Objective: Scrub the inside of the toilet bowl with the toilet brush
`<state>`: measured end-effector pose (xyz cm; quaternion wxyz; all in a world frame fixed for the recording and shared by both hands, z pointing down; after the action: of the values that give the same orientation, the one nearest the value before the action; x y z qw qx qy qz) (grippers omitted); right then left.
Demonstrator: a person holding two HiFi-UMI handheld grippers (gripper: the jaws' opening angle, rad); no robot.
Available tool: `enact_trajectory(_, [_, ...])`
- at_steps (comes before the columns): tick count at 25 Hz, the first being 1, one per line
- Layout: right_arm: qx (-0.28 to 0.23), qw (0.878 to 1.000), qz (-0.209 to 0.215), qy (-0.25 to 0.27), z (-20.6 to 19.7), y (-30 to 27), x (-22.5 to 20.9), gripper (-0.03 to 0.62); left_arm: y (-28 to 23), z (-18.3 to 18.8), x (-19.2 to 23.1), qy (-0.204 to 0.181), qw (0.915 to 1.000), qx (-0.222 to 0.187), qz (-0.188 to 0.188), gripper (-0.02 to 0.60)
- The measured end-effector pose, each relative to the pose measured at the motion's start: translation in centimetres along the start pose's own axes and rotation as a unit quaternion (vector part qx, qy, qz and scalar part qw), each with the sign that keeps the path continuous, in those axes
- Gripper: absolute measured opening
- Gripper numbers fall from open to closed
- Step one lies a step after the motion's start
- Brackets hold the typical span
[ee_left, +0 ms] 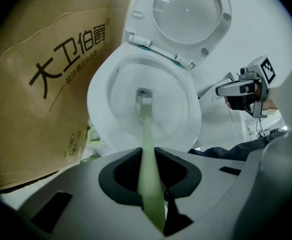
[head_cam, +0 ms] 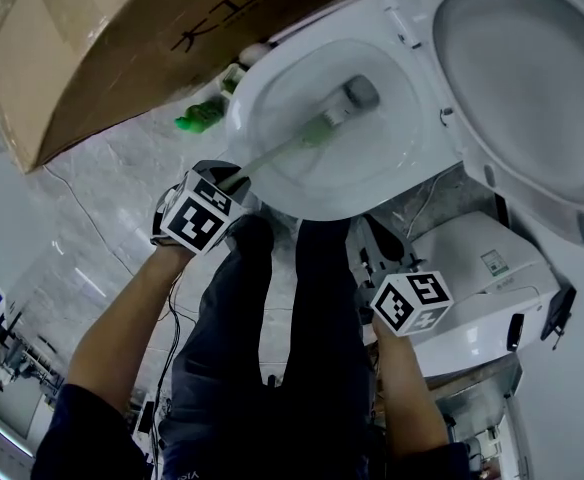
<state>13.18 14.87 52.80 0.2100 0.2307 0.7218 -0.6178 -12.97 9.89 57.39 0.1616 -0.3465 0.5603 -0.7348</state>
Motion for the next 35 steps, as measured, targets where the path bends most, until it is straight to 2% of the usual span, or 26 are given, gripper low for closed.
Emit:
enact_trajectory(7, [0.001, 1.0, 0.0, -0.001, 0.8, 0.0, -0.2, 0.005, 0.9, 0.1, 2.0, 0.015, 0.9998, 0.002, 0.017, 0.094])
enact_trajectory(15, [0.002, 1.0, -0.001, -0.009, 1.9, 0.0, -1.1, 0.005, 1.3, 2.6, 3.3, 0.018, 0.9994, -0.011, 0.028, 0.094])
enact_trajectory(27, [-0.002, 1.0, -0.005, -0.027, 3.4, 0.4, -2.8, 0.005, 1.1, 7.2, 3.9, 0.024, 0.9988, -0.036, 0.024, 0.094])
enact_trajectory(35, [-0.007, 0.999, -0.012, -0.043, 3.6, 0.9, -3.7, 0.005, 0.4, 9.3, 2.9, 0.021, 0.9988, -0.043, 0.014, 0.094])
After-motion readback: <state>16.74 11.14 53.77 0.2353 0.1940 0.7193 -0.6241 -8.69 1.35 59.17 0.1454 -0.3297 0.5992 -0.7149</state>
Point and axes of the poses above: the fingertips, and each gripper's own axes: y backward along the fingers, x to its left, z out of its top, the point moved 6 cm from there along y, backward along the fingers, and after that the axes turned 15 degrees about x, right-handed, at the moved point
